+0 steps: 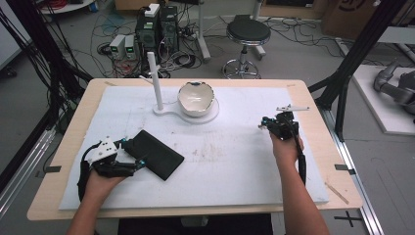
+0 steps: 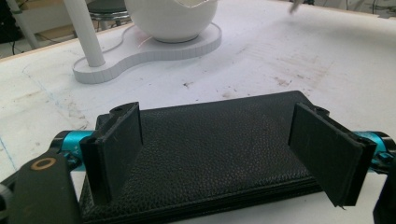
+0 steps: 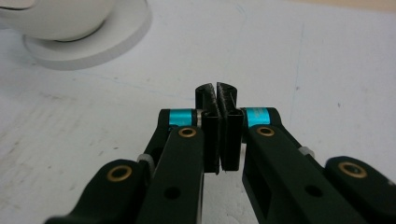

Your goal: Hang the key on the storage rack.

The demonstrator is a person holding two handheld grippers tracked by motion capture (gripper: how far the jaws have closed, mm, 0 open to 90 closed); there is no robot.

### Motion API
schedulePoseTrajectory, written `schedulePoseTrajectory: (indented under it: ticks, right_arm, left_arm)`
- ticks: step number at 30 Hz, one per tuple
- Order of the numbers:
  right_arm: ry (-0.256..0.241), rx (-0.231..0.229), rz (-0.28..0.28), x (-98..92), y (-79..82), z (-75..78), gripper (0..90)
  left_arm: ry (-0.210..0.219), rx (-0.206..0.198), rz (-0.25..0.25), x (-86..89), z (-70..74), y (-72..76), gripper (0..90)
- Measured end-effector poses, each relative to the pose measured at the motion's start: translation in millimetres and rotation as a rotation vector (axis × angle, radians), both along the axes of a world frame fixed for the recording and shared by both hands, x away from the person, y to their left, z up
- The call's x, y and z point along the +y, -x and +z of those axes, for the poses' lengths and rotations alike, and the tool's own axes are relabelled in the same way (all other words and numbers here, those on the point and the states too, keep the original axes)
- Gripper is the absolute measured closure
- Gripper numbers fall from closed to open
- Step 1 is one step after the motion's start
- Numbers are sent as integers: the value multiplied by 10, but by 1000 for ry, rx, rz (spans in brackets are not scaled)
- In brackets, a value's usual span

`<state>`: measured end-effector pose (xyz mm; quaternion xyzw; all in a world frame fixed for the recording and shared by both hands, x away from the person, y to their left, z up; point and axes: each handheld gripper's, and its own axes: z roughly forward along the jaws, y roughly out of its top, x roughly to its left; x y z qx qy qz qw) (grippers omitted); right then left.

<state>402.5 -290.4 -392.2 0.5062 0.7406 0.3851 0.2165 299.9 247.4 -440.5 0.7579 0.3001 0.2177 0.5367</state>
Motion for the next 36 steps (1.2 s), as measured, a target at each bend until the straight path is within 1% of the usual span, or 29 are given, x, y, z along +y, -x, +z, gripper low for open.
schedulePoseTrajectory:
  ticks: [2,9,12,14,17,18,19,21,22,23,27,29,30,31,33,35,36]
  right_arm:
    - [10,-31,29,34,42,116,899]
    - [11,-121,139,229,161,588,900]
    - [3,-143,194,334,184,778,900]
    - [-10,-142,239,410,190,892,900]
    - [-4,-152,298,536,183,1030,899]
    - [-12,-167,331,619,170,1101,899]
    - [-12,-167,331,619,170,1101,899]
    - [-13,-175,360,708,155,1168,899]
    - [-4,-178,371,756,148,1204,899]
    - [-2,-191,384,801,137,1233,899]
    - [-2,-203,426,981,78,1349,899]
    - [-3,-207,448,1077,38,1394,899]
    - [-3,-211,465,1177,-1,1436,899]
    - [-3,-211,465,1177,-1,1436,899]
    - [-5,-220,487,1272,-46,1477,899]
    - [-8,-222,513,1370,-96,1508,899]
    - [-3,-215,522,1422,-118,1520,899]
  left_arm:
    - [-5,1,-1,2,5,4,177]
    - [-1,-4,1,10,18,18,177]
    - [-2,-4,0,17,29,29,177]
    - [-3,-5,1,25,35,40,177]
    - [-2,-6,7,43,38,60,177]
    - [-5,-7,8,54,40,69,177]
    - [-5,-9,13,65,42,78,177]
    - [-2,-8,21,91,45,102,177]
    - [-1,-9,28,109,47,115,177]
    - [8,-11,35,125,48,128,177]
    - [7,-13,53,194,52,187,177]
    - [4,-13,62,229,49,214,177]
    - [3,-12,68,246,48,229,177]
    - [4,-12,72,262,48,241,177]
    - [2,-10,81,289,47,264,177]
    - [4,-9,83,310,46,279,177]
    - [9,-8,84,316,45,283,177]
